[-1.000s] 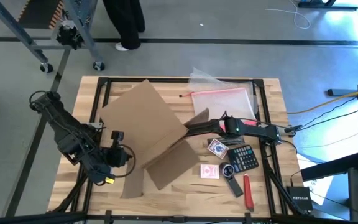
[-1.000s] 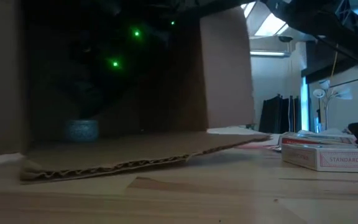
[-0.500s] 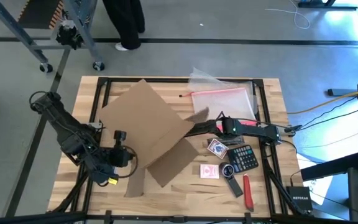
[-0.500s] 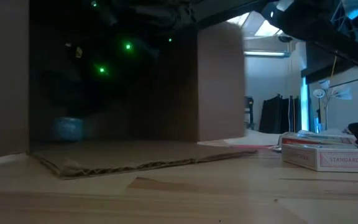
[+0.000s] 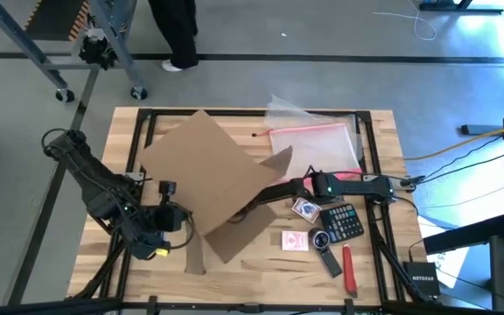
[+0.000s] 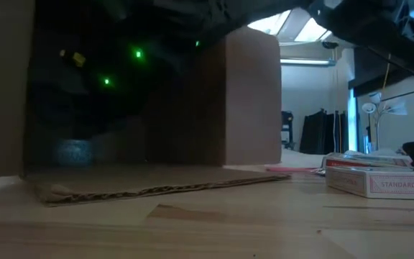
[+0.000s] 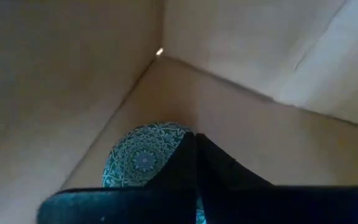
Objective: Unpack boxes
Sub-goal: Remove the scented candle from the cardboard box
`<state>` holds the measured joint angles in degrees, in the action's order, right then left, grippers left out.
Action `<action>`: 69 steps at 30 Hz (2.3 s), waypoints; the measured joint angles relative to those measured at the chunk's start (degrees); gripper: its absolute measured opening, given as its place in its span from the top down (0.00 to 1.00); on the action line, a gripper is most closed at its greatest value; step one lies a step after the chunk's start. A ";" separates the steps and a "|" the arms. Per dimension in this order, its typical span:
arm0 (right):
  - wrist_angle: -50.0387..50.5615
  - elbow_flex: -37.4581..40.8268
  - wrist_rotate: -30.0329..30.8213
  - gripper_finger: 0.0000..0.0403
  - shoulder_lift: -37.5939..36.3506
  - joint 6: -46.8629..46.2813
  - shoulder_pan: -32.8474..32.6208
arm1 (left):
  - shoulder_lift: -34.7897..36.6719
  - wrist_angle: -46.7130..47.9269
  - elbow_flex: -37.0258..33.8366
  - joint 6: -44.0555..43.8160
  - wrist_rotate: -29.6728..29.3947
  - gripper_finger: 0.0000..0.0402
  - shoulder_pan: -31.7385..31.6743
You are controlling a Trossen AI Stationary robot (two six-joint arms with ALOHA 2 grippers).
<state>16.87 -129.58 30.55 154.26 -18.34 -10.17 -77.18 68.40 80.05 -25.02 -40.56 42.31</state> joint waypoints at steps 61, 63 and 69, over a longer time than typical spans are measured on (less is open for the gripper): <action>50.93 8.72 -1.88 1.00 -17.58 -16.40 -16.16 | 0.19 7.22 0.02 -5.17 -2.53 0.99 1.50; 46.24 8.70 2.26 1.00 -18.28 -13.77 -15.79 | 0.19 7.22 0.02 -5.17 -2.62 0.99 1.50; 30.35 9.28 13.55 1.00 -17.37 -6.77 -10.47 | 0.19 7.20 0.02 -5.60 -2.68 0.99 1.52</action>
<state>47.22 -120.30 44.11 136.89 -25.11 -20.64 -76.99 75.59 80.07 -30.62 -43.24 43.83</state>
